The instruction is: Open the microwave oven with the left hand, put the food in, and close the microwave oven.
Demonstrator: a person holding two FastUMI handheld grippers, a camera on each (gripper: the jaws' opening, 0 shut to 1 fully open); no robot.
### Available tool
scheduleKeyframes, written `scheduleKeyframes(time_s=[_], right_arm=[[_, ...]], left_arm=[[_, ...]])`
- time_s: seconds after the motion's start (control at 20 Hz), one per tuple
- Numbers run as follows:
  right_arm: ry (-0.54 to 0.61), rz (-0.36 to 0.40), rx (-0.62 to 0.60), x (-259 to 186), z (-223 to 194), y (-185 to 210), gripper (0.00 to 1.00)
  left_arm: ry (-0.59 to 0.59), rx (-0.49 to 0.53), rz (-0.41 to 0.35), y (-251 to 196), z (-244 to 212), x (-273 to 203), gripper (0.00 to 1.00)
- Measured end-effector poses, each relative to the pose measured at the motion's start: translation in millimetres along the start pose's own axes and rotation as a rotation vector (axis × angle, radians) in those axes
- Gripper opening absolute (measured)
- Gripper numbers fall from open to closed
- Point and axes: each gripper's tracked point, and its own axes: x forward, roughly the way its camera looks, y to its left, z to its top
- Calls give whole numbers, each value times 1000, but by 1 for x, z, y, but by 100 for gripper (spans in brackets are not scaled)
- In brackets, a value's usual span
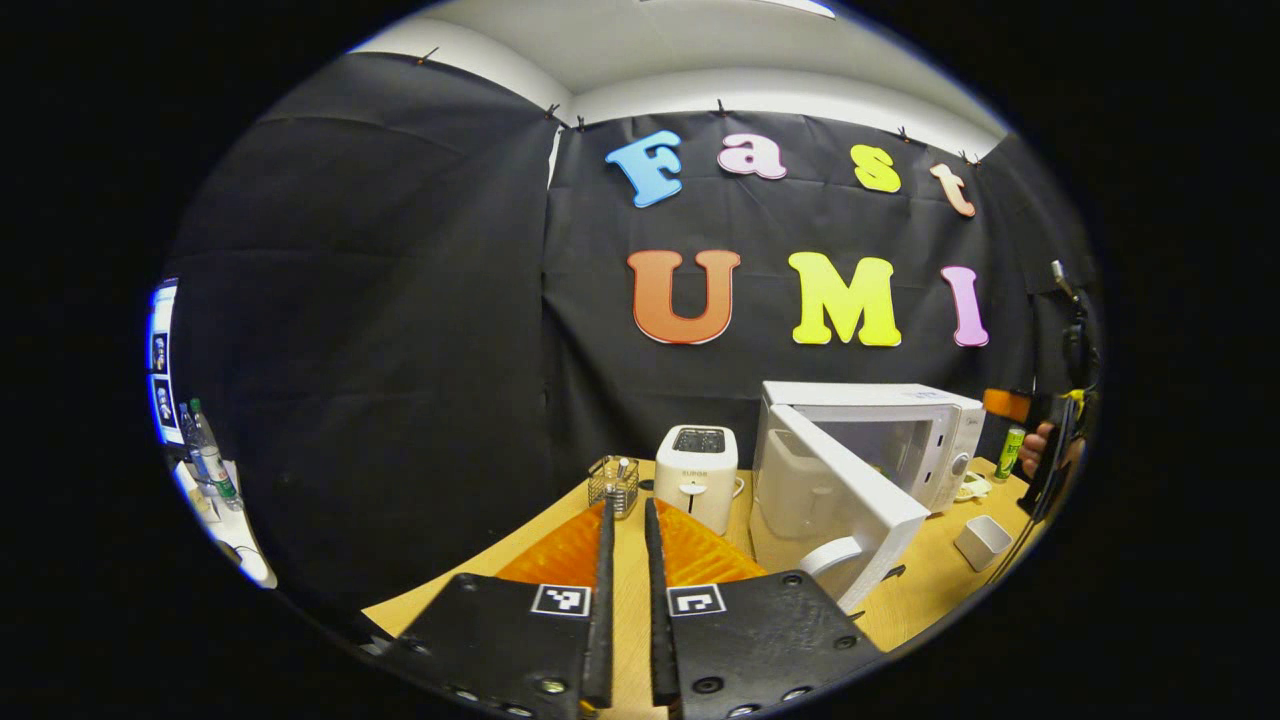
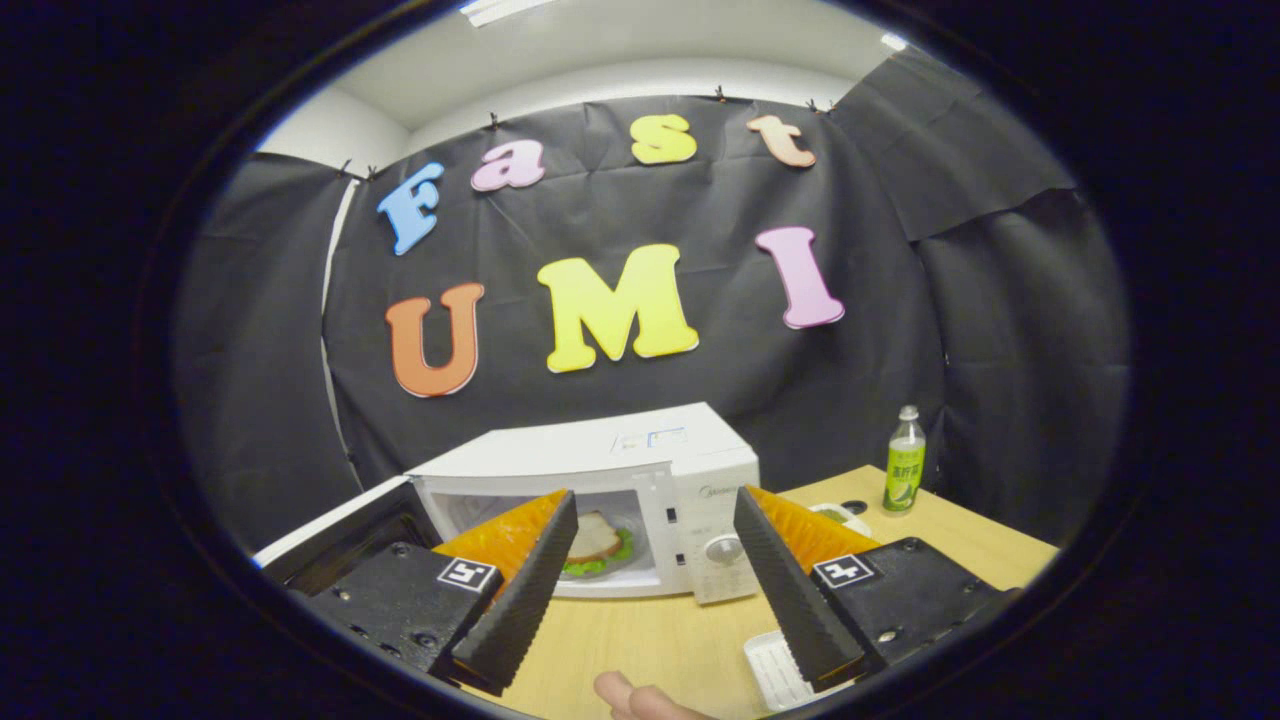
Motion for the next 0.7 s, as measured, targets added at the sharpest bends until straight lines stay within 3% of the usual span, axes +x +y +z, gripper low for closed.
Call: scheduleKeyframes(time_s=[0.05, 0.1, 0.15, 0.2, 0.25, 0.6, 0.7], right_arm=[[-8, 32, -10, -13, 10, 0, 100], [-11, 51, -30, -27, 15, -2, 100], [-19, 58, -49, -41, 23, -9, 100], [-30, 65, -62, -56, 33, -14, 100], [-46, 75, -66, -71, 42, -17, 100], [-134, 45, -87, -143, 90, -52, 99], [-144, 43, -99, -155, 94, -54, 99]], left_arm=[[-3, 19, 9, 3, 0, -3, 1], [-11, 27, 11, 6, -2, 5, 5], [-7, 27, -13, 1, -8, 9, 0], [-1, 20, -44, -9, -13, 8, 8], [3, 15, -72, -18, -18, 9, 0], [15, 63, -232, -82, -52, 19, 0], [13, 72, -232, -89, -59, 25, 0]])
